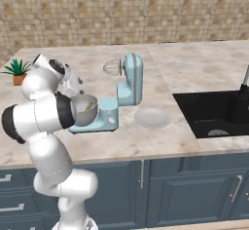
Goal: Add butter and sugar cubes to the stand mixer bowl and then turn on the stand mixer to begin making frosting.
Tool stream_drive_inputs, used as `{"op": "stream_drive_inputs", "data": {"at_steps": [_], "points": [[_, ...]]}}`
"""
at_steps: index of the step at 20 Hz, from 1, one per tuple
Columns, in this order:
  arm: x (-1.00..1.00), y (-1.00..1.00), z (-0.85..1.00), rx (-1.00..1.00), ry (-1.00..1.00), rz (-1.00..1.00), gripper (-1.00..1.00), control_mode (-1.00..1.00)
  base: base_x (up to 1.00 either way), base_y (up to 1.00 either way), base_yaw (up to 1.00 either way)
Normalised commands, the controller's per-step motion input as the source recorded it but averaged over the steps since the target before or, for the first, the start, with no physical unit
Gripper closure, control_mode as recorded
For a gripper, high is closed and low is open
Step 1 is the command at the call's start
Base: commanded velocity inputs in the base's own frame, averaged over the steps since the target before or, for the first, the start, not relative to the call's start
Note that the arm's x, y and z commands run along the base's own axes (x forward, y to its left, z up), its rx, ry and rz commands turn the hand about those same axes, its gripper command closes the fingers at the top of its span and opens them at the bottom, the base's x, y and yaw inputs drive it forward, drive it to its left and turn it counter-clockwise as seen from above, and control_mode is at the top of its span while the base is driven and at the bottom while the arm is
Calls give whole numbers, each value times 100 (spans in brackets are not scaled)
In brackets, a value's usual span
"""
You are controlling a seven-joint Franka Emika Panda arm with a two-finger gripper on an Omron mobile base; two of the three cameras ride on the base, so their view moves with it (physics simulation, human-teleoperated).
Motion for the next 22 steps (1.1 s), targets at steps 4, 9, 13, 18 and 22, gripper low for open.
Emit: {"op": "stream_drive_inputs", "data": {"at_steps": [4,9,13,18,22], "points": [[-55,-26,83,12,-2,0,-100,-100,0,0,0],[-80,-29,56,17,0,0,-100,-100,0,0,0],[-84,-33,31,19,0,0,-100,-100,0,0,0],[-62,-46,8,24,-5,0,-100,-100,0,0,0],[-30,-60,4,24,-12,0,-100,-100,0,0,0]]}}
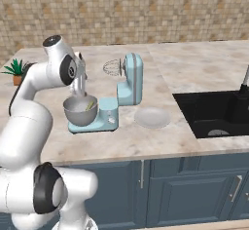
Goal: Add butter and sugar cubes to the stand mixer bowl and then turn on the stand mixer to begin making frosting.
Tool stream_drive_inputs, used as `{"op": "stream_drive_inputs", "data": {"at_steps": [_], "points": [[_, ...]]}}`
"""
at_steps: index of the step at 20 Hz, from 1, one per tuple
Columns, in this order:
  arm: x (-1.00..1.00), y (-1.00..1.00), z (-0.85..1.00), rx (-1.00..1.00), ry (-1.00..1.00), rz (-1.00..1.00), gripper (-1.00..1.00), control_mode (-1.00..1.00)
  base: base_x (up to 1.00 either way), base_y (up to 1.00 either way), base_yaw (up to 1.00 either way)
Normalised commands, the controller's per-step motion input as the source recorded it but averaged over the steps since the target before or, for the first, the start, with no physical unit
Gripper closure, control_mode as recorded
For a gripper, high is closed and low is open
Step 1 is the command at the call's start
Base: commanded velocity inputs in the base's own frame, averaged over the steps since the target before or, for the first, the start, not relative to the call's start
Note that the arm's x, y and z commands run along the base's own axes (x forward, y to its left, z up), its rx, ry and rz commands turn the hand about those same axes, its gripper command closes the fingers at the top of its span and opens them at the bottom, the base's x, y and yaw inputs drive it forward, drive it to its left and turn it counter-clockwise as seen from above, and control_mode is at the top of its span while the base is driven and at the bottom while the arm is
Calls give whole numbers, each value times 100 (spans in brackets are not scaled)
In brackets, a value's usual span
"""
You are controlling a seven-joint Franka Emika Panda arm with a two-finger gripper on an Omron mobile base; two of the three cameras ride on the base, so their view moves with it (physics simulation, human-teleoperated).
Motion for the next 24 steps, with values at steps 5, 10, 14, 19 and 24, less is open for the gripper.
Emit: {"op": "stream_drive_inputs", "data": {"at_steps": [5,10,14,19,24], "points": [[-3,-71,4,13,-14,0,-100,-100,0,0,0],[0,-84,6,11,-3,0,-100,-100,0,0,0],[2,-88,25,19,3,0,-100,-100,0,0,0],[4,-95,33,24,4,0,-100,-100,0,0,0],[4,-94,9,21,0,0,-100,-100,0,0,0]]}}
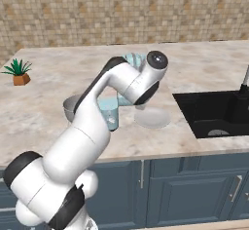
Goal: Add butter and sugar cubes to the stand mixer bowl and then turn on the stand mixer to begin making frosting.
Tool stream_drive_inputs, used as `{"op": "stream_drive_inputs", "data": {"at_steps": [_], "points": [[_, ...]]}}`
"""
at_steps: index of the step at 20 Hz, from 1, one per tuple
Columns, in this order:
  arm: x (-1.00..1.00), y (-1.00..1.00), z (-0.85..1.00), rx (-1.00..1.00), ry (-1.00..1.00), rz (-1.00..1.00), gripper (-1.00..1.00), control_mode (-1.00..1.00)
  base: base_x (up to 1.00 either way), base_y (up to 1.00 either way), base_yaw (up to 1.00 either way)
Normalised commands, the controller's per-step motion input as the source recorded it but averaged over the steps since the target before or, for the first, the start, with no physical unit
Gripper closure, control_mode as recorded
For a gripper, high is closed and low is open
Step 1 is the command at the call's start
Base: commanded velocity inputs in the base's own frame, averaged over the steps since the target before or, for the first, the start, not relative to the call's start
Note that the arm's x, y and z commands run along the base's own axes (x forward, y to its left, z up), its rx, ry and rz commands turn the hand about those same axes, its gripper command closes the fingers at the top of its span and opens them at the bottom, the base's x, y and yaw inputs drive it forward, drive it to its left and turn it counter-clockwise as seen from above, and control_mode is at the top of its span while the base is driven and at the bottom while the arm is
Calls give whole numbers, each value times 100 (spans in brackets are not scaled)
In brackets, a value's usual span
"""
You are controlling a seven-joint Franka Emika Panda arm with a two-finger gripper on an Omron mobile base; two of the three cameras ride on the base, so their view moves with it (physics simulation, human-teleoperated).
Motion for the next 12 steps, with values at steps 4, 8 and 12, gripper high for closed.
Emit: {"op": "stream_drive_inputs", "data": {"at_steps": [4,8,12], "points": [[10,-80,0,16,0,1,-100,-100,0,0,0],[33,-42,-1,12,-3,12,-100,-100,0,0,0],[38,-4,-10,1,-8,19,-100,-100,0,0,0]]}}
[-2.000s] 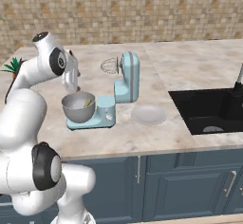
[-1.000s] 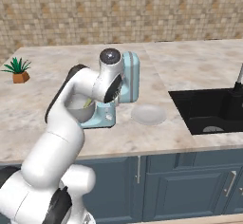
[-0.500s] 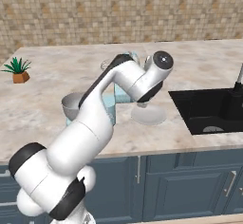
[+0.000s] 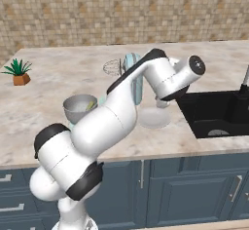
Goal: Add butter and sugar cubes to the stand mixer bowl and then turn on the stand mixer to begin making frosting.
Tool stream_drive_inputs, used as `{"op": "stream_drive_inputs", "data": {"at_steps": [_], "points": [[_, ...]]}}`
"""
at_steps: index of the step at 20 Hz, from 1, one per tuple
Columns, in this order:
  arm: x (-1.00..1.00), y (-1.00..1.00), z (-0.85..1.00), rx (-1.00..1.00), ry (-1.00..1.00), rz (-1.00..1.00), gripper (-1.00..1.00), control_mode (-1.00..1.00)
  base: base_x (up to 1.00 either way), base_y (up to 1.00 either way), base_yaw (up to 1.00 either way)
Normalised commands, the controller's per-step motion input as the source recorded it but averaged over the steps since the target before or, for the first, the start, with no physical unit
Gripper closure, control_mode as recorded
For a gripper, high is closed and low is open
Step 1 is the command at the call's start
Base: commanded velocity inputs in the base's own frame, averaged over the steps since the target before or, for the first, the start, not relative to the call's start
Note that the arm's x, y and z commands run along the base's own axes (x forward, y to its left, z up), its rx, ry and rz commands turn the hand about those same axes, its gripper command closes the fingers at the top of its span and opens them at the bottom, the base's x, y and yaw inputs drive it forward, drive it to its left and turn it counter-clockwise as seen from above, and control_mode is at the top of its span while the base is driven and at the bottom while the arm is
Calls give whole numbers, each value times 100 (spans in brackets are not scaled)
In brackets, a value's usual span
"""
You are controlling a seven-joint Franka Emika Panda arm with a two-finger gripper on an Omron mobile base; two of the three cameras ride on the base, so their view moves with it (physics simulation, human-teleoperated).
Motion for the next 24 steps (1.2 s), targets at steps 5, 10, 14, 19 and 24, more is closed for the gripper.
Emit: {"op": "stream_drive_inputs", "data": {"at_steps": [5,10,14,19,24], "points": [[31,0,-30,0,-2,22,-100,-100,0,0,0],[9,0,-42,0,-6,22,-100,-100,0,0,0],[11,0,-13,0,-4,14,-100,-100,0,0,0],[24,1,-12,0,0,6,-100,-100,0,0,0],[31,5,-31,0,0,1,-100,-100,0,0,0]]}}
